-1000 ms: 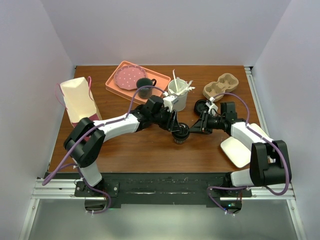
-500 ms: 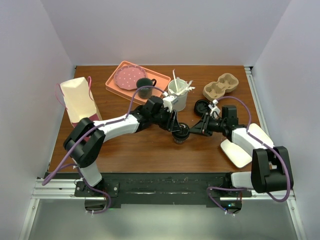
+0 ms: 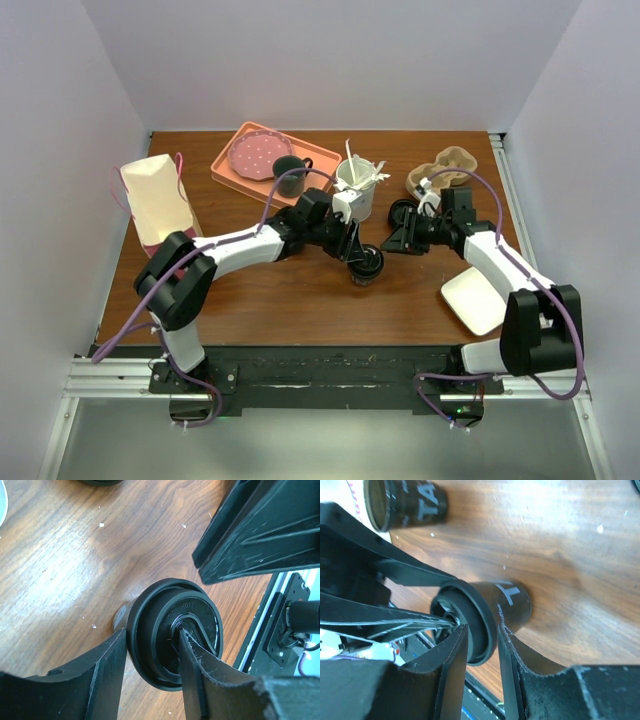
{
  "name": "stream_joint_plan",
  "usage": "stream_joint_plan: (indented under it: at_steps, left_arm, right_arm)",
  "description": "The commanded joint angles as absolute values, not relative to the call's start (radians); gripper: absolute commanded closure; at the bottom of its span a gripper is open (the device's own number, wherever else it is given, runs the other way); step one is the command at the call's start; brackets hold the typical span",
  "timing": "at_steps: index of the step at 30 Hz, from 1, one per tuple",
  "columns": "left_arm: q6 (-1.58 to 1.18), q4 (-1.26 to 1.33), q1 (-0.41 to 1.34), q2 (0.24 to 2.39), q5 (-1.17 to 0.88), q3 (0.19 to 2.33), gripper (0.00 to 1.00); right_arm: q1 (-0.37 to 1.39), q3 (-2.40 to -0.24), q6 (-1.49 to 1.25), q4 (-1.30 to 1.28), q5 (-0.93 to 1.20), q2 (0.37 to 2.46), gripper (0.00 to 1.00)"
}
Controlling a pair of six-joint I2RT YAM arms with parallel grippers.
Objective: Pack the takeout coffee
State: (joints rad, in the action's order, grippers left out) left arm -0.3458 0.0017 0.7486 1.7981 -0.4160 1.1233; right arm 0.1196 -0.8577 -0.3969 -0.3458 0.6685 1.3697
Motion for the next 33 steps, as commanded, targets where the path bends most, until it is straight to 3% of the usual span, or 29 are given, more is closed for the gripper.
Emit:
stream_joint_plan:
  at_steps: [1,15,24,33]
  left_arm:
    - [-0.144,-0.362,0.759,1.942,-0.239,1.035,0.52]
    - [-0.120,-0.376,0.758,1.979,-0.261,1.063,0.52]
    - [-0.155,-0.367,0.758,2.000,-0.253,1.045,0.52]
    - [-0.206,-0.354,0.758,1.987,-0.247,1.016,0.52]
  right_arm:
    - [0.121,-0.885,-0.327,-0.388,0.704,1.402,0.65]
    - [0.121,-0.867,-0.310,-0.321,0.746,1.526,0.67]
    - [0.121,-0.698,-0.414,-0.333,0.548,1.552,0.75]
    - [0.121,-0.715,-0.425,-0.267,0.613,1.450,0.73]
